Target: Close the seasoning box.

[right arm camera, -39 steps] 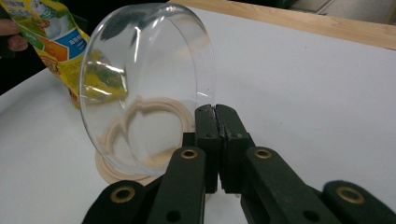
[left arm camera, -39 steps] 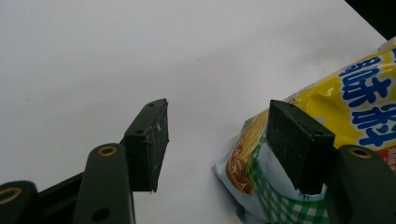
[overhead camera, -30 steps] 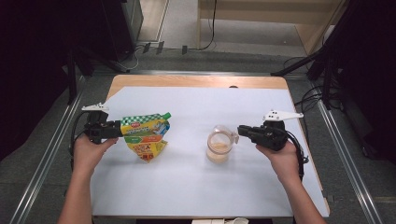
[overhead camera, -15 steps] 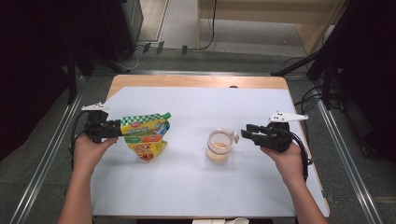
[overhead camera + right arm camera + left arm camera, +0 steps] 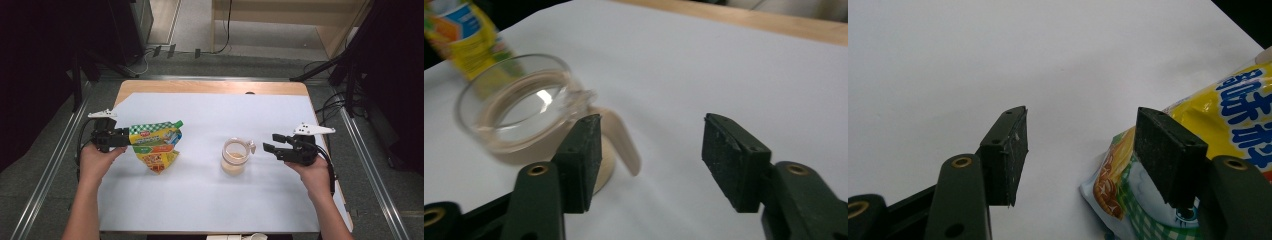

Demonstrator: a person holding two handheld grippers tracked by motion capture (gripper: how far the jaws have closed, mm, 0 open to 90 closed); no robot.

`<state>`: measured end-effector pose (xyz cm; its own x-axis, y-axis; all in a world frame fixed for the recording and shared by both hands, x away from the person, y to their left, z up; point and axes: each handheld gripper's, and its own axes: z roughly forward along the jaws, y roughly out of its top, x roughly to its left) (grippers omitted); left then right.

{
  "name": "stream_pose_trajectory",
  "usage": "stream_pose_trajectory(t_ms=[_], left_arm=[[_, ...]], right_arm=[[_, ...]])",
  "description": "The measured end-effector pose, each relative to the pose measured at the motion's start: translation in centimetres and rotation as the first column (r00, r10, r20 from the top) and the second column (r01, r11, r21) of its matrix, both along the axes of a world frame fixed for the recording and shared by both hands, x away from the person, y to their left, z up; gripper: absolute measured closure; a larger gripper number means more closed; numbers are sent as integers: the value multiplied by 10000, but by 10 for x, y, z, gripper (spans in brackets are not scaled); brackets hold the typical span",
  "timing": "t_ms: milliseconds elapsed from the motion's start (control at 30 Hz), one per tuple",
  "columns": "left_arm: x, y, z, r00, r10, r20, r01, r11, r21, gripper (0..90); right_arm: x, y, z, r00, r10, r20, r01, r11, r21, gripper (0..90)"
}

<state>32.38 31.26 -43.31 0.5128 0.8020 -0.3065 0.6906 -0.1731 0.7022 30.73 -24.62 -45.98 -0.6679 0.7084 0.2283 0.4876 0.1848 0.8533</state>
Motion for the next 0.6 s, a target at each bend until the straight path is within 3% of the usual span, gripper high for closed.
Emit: stream_pose_trajectory(t_ms=[133, 233, 600], left_arm=[[1, 0, -1, 10000, 12, -55, -12, 10000, 7, 392], [1, 0, -2, 10000, 26, -49, -26, 10000, 1, 392], [2, 1, -3, 10000, 42, -71, -42, 10000, -33, 390]], right_arm=[[1, -4, -5, 9999, -132, -110, 131, 9999, -13, 363], [1, -7, -8, 9997, -221, -40, 221, 9997, 63, 303], [3, -27, -19, 9977, -635, -234, 627, 9975, -338, 255]])
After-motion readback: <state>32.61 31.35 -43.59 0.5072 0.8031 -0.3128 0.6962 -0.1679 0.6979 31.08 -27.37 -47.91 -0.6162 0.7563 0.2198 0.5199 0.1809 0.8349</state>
